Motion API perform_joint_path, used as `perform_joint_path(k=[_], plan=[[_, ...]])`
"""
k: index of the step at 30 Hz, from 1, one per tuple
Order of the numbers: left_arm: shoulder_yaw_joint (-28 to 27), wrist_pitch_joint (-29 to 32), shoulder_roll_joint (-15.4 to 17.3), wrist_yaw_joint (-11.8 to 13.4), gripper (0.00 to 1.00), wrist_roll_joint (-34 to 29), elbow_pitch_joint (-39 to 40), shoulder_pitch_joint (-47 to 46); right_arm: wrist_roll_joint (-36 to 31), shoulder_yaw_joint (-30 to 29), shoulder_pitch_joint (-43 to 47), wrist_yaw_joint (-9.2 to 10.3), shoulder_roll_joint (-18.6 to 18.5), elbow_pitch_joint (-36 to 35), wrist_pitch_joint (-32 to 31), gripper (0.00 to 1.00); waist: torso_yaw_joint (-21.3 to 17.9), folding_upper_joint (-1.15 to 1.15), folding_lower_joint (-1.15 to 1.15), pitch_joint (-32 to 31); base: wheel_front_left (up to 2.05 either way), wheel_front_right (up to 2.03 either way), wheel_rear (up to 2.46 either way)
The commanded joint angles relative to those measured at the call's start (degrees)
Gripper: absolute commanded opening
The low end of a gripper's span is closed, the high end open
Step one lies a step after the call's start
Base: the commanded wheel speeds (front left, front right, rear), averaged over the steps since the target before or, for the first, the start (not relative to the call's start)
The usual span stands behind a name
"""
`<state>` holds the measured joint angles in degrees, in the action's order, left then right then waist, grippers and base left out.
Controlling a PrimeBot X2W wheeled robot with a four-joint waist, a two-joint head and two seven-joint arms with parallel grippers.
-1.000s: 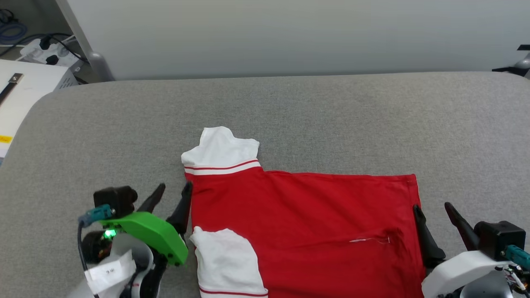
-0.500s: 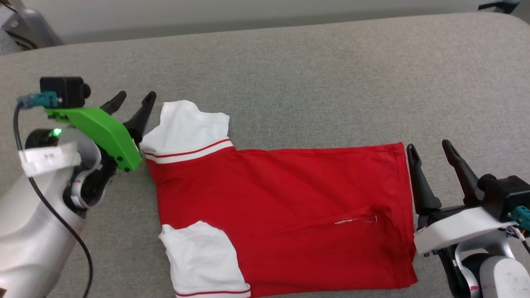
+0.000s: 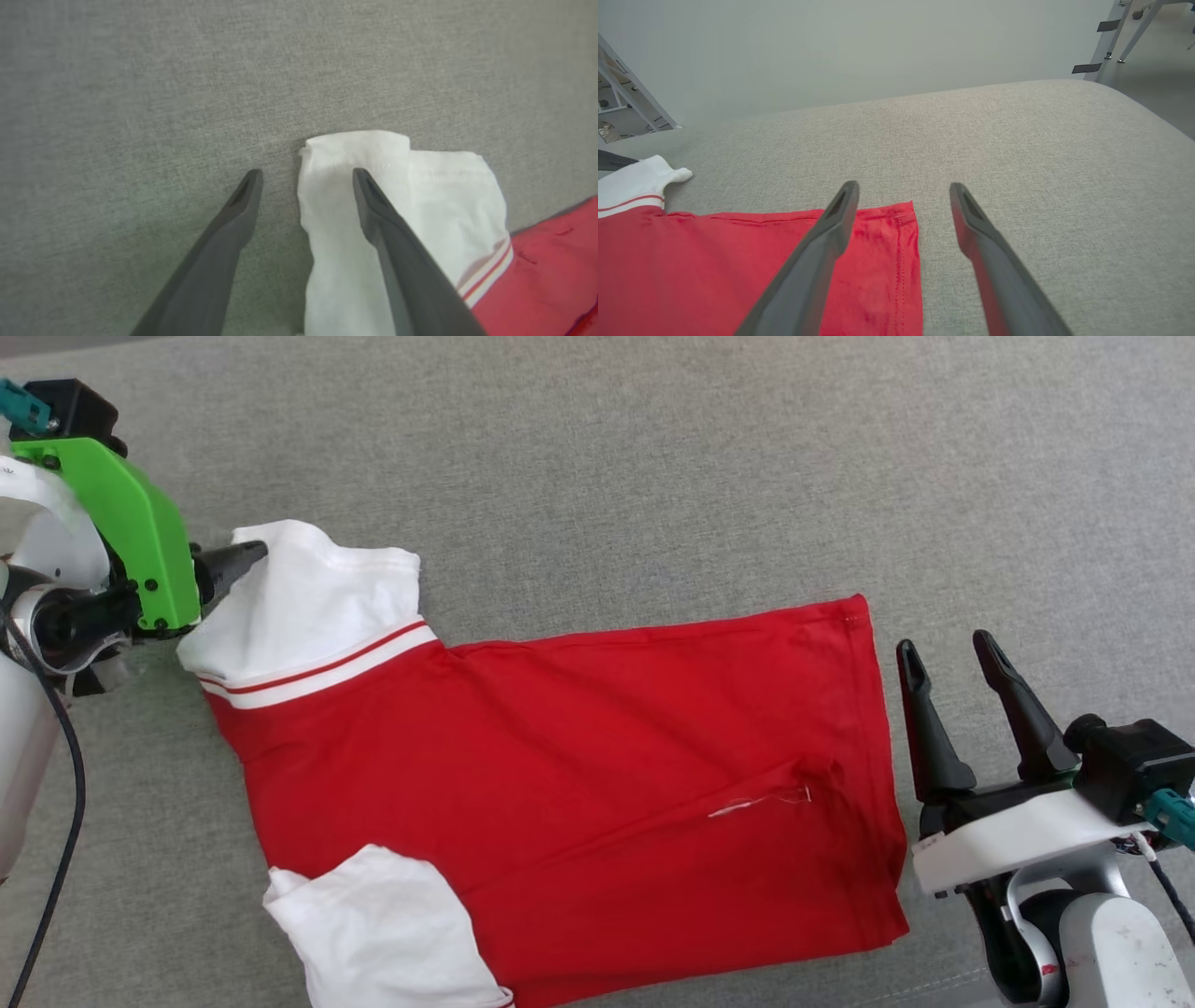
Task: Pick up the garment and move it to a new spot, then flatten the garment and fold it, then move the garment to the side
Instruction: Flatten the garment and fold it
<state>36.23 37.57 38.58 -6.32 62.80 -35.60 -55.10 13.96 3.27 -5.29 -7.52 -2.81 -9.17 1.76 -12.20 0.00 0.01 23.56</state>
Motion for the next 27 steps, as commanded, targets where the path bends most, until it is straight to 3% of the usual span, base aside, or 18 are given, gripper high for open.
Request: perform_joint_path(k=[1,8,9,10,11,20,27], plan=[[0.5,1.1,0.3,-0.4,1.00,0.4,-1.1,-1.1,0.7,0.2,-1.1,0.03,-0.1,0.4,0.6,1.00,-2.4,0.00,-0.01,2.8,0.00,0.00,0.00],[5.2,8.5,-1.2,-1.0,1.00,1.3,-5.4,-0.5,2.1,-0.4,-1.1,0.03,-0.1,2.4,0.8,1.00,-2.7,0.00,-0.01,4.6,0.00,0.00,0.00],[6.5,9.8,-1.5,-1.1,0.73,0.9,-5.7,-0.3,2.1,-0.6,-1.3,0.03,-0.1,2.6,0.7,1.00,-2.6,0.00,-0.01,4.8,0.00,0.00,0.00],[7.2,10.2,-1.7,-1.1,0.40,0.6,-5.8,-0.3,2.2,-0.7,-1.4,0.03,-0.1,2.7,0.5,1.00,-2.5,0.00,-0.01,4.9,0.00,0.00,0.00],[7.8,10.3,-2.2,-1.1,0.00,0.7,-5.7,-0.3,2.3,-0.9,-1.7,0.03,-0.1,2.9,0.1,1.00,-2.3,0.00,-0.01,5.0,0.00,0.00,0.00],[11.3,4.6,-1.8,-1.2,0.00,-1.6,-3.5,-3.7,1.8,-1.0,-7.5,0.03,-0.1,5.5,-7.7,1.00,-0.3,0.00,-0.01,2.7,0.00,0.00,0.00],[11.5,-0.9,-2.0,-1.2,0.00,0.0,-1.5,-6.2,4.7,1.0,-15.0,0.03,-4.7,13.0,-26.3,1.00,2.5,0.00,-0.01,-1.1,0.00,0.00,0.00]])
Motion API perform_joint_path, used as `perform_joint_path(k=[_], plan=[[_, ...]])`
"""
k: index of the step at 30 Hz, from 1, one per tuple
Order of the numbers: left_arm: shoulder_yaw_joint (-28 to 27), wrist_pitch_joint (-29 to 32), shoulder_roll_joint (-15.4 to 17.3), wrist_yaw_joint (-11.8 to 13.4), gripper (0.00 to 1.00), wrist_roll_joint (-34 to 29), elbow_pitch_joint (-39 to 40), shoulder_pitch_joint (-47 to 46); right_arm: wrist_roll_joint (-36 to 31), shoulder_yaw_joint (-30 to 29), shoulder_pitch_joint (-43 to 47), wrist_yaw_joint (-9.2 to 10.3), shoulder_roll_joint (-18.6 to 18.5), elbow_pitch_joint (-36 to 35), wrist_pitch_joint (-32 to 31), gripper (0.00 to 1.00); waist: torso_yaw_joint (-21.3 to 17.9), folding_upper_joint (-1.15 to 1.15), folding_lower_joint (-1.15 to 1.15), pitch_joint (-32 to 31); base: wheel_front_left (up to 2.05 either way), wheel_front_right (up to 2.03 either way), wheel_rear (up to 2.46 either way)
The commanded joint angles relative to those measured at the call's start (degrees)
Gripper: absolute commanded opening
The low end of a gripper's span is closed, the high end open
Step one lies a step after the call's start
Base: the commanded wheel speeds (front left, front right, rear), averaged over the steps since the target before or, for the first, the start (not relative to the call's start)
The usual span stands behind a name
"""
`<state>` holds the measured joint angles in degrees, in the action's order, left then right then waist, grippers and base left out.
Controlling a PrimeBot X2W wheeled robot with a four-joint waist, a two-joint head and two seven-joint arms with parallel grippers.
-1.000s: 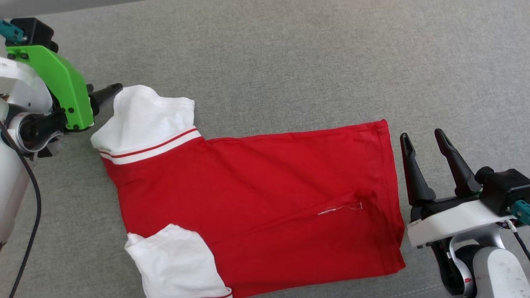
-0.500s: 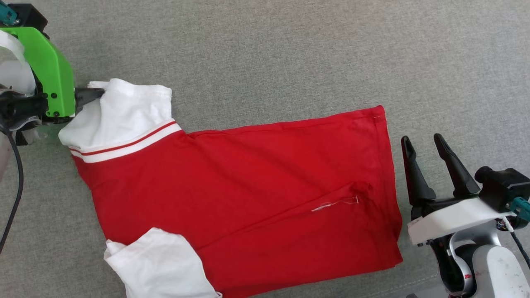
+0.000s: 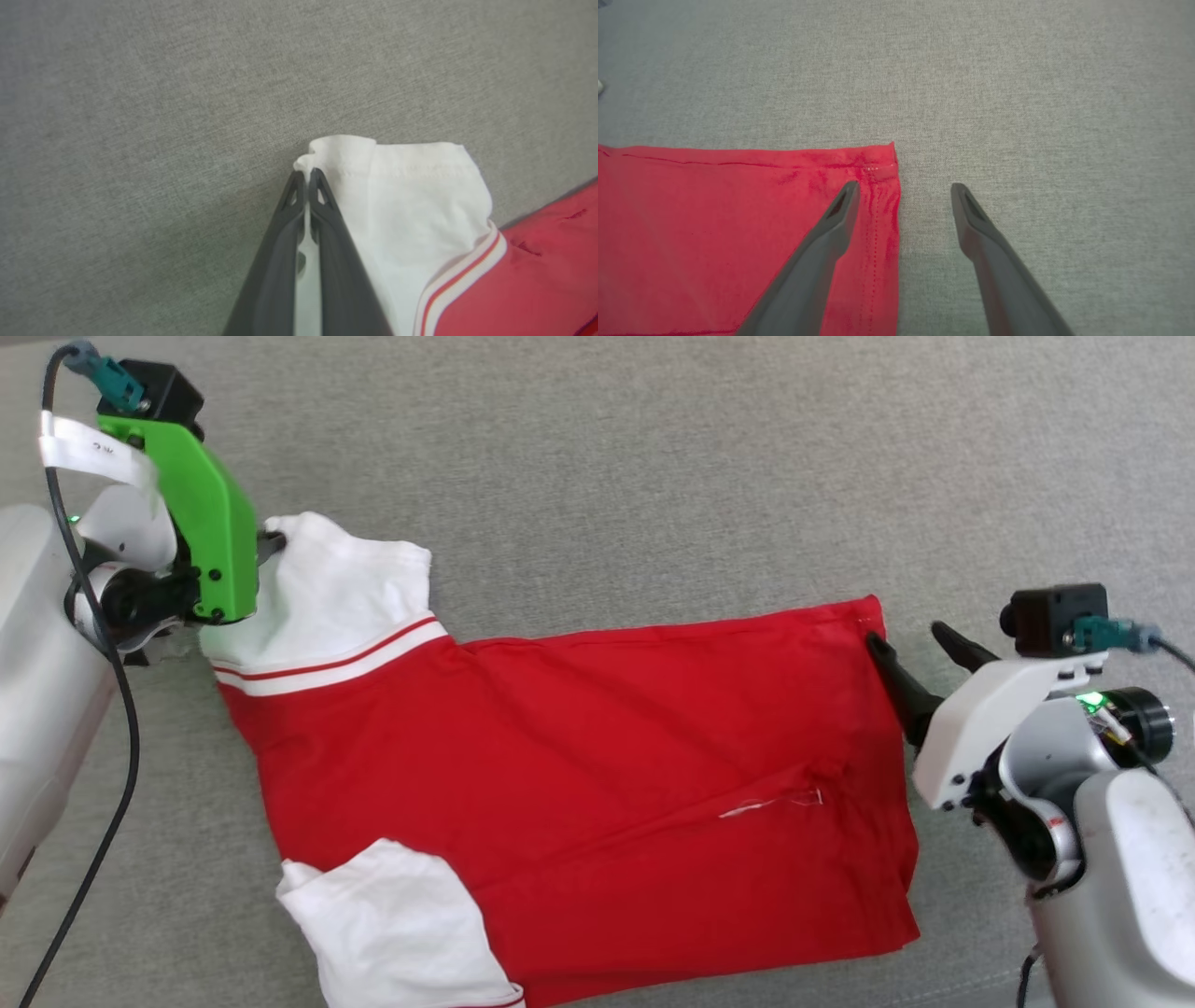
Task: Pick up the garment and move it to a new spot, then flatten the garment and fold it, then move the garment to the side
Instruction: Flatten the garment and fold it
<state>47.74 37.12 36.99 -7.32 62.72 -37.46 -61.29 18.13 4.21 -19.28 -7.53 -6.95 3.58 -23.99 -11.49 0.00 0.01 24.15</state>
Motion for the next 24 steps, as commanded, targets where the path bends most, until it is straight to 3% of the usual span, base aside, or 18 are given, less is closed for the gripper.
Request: perform_joint_path(k=[1,8,19,20,21,22,24], plan=[[-0.2,-1.0,-0.4,-0.2,0.00,0.6,0.9,-0.3,1.3,0.1,-1.9,0.04,-1.2,1.0,-2.9,1.00,2.2,0.00,-0.01,-2.0,0.00,0.00,0.00],[0.6,-3.9,0.5,-0.2,0.00,2.1,6.4,-1.7,5.4,3.7,-8.4,0.04,-6.3,6.2,-15.9,1.00,5.7,0.00,-0.01,-2.0,0.00,0.00,0.00],[2.8,-6.5,2.7,-0.2,0.00,3.8,12.2,-0.9,7.3,9.2,-12.0,0.04,-9.3,18.9,-27.1,1.00,8.9,0.00,-0.01,-1.0,0.00,0.00,0.00],[3.0,-6.8,2.8,-0.2,0.00,3.9,12.4,-0.7,7.6,9.7,-11.7,0.04,-9.3,20.0,-28.9,0.53,9.0,0.00,-0.01,-1.1,0.00,0.00,0.00],[3.2,-7.1,3.0,-0.2,0.00,4.1,12.6,-0.5,7.8,10.1,-11.6,0.04,-9.2,20.6,-30.3,0.20,9.1,0.00,-0.01,-1.2,0.00,0.00,0.00],[3.2,-7.4,3.0,-0.2,0.00,4.3,12.7,-0.3,8.0,10.2,-11.5,0.04,-9.2,20.9,-31.0,0.00,9.3,0.00,-0.01,-1.4,0.00,0.00,0.00],[3.5,-8.1,3.2,-0.2,0.00,4.7,12.8,0.1,8.5,9.5,-11.5,0.04,-9.2,21.1,-31.7,0.00,9.5,0.00,-0.01,-2.0,0.00,0.00,0.00]])
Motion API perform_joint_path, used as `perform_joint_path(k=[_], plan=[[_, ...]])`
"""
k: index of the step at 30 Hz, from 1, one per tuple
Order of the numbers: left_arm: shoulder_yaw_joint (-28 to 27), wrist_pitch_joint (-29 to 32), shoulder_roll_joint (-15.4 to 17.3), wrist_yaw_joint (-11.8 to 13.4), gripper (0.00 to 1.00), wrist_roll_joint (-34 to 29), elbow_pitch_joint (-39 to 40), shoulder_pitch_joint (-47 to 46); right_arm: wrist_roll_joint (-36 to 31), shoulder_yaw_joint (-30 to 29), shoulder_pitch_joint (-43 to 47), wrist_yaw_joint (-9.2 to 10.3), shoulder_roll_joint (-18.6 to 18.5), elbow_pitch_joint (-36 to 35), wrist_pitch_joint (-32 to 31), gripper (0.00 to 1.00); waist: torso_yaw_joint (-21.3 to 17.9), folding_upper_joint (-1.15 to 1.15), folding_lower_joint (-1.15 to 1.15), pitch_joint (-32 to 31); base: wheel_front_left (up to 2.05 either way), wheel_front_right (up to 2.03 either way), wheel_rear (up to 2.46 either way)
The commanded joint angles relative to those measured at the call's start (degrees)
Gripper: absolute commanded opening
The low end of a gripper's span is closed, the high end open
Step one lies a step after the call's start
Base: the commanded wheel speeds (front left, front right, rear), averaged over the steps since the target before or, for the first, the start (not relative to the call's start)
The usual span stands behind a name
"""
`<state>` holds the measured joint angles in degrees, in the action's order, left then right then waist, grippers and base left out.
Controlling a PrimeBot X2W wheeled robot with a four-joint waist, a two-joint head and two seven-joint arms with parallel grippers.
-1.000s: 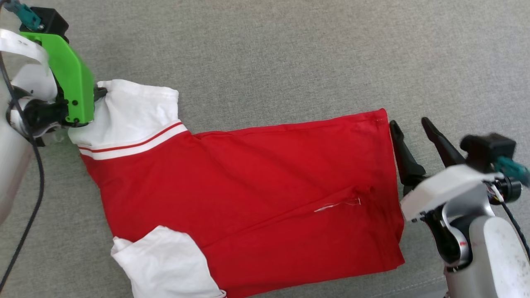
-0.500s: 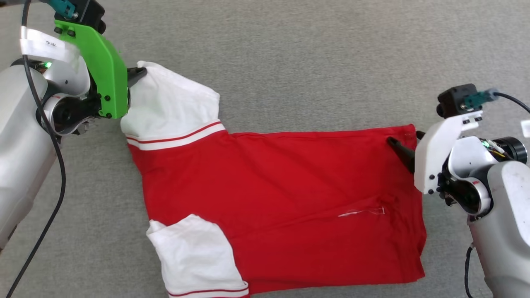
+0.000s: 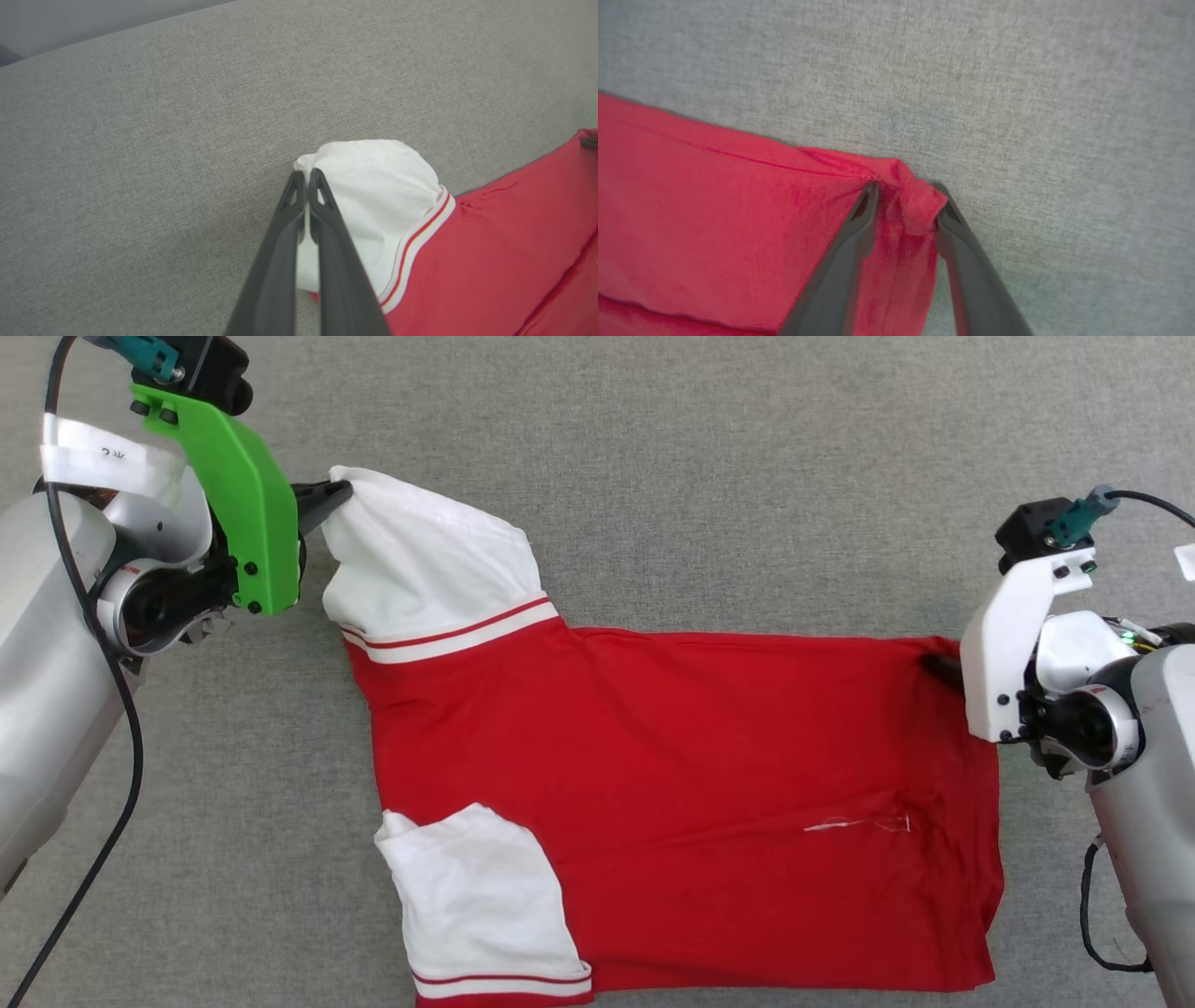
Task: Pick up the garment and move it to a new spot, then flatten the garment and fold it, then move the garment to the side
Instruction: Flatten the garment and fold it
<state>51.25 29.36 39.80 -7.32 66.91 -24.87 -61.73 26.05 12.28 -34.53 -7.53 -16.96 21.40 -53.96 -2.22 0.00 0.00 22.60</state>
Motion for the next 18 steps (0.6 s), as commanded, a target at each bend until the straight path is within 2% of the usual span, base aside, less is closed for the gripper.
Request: perform_joint_path(k=[1,3,4,6,12,16,17,18], plan=[[-0.1,-0.9,0.4,-0.2,0.00,0.8,0.2,0.8,0.8,0.4,3.6,0.04,0.9,3.0,-1.6,0.00,0.5,0.00,0.00,-0.8,0.00,0.00,0.00],[-0.2,-2.2,0.4,-0.2,0.00,1.1,0.2,1.4,0.9,-1.6,3.2,0.04,0.9,1.9,-0.8,0.00,0.8,0.00,0.00,-1.7,0.00,0.00,0.00],[-0.7,-4.7,0.6,-0.2,0.00,1.2,0.0,2.3,1.2,-4.5,3.0,0.04,0.8,-1.0,1.1,0.00,1.4,0.00,0.00,-3.4,0.00,0.00,0.00],[-1.2,-6.6,0.9,-0.1,0.00,1.3,0.2,3.6,1.0,-6.3,3.8,0.04,0.6,-3.4,2.4,0.00,1.7,0.00,0.00,-5.0,0.00,0.00,0.00],[-2.8,-12.9,3.2,1.6,0.00,2.9,4.2,11.1,0.2,-11.1,10.5,0.04,0.7,-11.1,5.8,0.00,2.8,0.00,0.00,-9.7,0.00,0.00,0.00],[-3.5,-17.2,5.5,4.2,0.00,4.2,9.5,18.7,-1.1,-14.4,17.5,0.04,1.9,-15.9,7.5,0.00,4.0,0.00,0.00,-12.4,0.00,0.00,0.00],[-3.7,-18.5,6.2,5.3,0.00,4.5,11.1,20.9,-1.6,-15.3,19.4,0.04,2.1,-17.0,8.2,0.00,4.3,0.00,0.00,-13.0,0.00,0.00,0.00],[-4.0,-21.6,7.9,8.3,0.00,5.4,15.9,26.8,-2.4,-17.6,24.1,0.04,3.5,-19.6,9.7,0.00,5.3,0.00,0.00,-14.2,0.00,0.00,0.00]])
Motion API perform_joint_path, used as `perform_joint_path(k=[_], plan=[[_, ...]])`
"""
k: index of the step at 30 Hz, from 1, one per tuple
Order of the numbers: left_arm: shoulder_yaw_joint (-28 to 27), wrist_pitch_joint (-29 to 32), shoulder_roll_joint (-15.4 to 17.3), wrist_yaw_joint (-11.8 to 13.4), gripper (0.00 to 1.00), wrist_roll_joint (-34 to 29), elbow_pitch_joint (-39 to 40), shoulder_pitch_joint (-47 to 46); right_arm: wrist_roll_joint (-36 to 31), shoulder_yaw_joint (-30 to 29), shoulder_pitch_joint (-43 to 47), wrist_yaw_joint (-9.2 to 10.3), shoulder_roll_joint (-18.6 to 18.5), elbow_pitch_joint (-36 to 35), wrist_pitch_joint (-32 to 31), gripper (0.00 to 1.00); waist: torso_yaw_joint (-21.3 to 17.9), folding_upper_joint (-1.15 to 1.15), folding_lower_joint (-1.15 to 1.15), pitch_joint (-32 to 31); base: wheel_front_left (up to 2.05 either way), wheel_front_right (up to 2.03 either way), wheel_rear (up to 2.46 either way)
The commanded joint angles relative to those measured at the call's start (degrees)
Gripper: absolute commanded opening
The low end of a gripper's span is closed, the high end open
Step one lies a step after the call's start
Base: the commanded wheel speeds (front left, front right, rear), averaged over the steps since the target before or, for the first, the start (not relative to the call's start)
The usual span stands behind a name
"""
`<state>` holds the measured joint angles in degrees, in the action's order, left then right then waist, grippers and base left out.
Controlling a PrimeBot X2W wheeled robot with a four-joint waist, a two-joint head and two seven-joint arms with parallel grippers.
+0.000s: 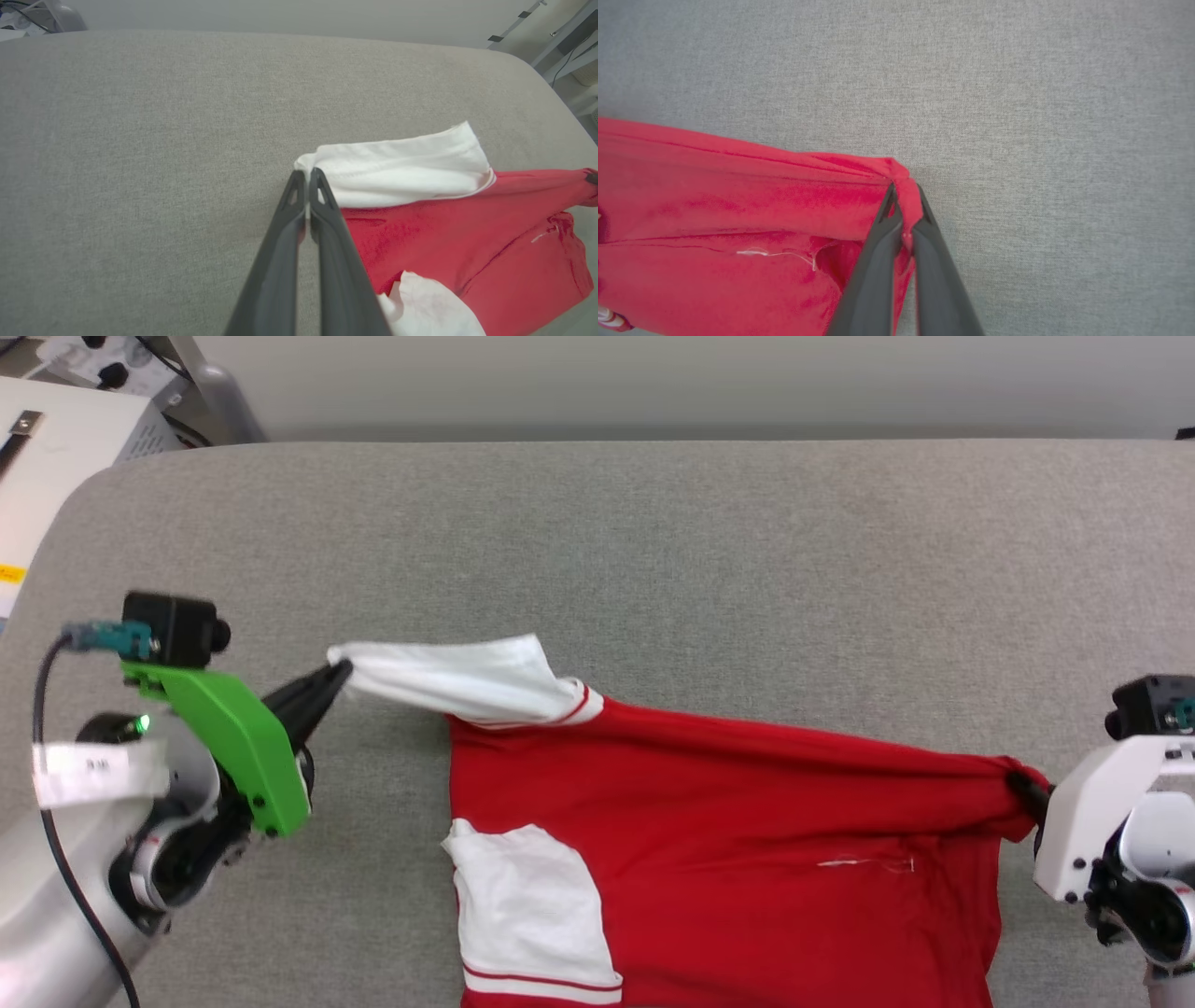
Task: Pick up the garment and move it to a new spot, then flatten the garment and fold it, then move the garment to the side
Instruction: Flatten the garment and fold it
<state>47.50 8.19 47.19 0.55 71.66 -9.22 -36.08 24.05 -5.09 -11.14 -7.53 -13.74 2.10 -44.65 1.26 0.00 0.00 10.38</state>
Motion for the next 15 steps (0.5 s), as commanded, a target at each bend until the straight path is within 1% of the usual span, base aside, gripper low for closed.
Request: perform_joint_path(k=[1,4,7,9,13,15], plan=[[-0.1,-1.3,1.1,1.6,0.00,0.9,2.1,3.3,-0.8,-1.2,2.3,0.04,0.9,-1.3,1.1,0.00,2.2,0.00,0.00,-2.2,0.00,0.00,0.00],[0.4,-3.5,2.0,4.2,0.00,1.9,6.0,8.9,-1.7,-2.9,6.1,0.04,2.7,-2.9,2.4,0.00,2.8,0.00,0.00,-2.9,0.00,0.00,0.00],[0.7,-6.1,2.7,7.2,0.00,3.5,9.1,15.2,-2.6,-3.8,9.1,0.04,4.0,-3.4,4.3,0.00,2.8,0.00,0.00,-3.7,0.00,0.00,0.00],[1.1,-7.6,2.9,8.7,0.00,4.6,10.6,19.0,-3.0,-4.0,10.7,0.04,4.8,-3.3,5.6,0.00,2.7,0.00,0.00,-4.2,0.00,0.00,0.00],[2.7,-9.1,2.2,10.6,0.00,6.0,12.1,24.9,-3.3,-4.2,13.8,0.04,6.0,-2.6,8.3,0.00,2.9,0.00,0.00,-4.9,0.00,0.00,0.00],[3.8,-9.4,1.0,10.7,0.00,6.1,11.8,26.3,-3.5,-4.5,15.5,0.04,6.7,-1.9,9.5,0.00,3.1,0.00,0.00,-5.2,0.00,0.00,0.00]])
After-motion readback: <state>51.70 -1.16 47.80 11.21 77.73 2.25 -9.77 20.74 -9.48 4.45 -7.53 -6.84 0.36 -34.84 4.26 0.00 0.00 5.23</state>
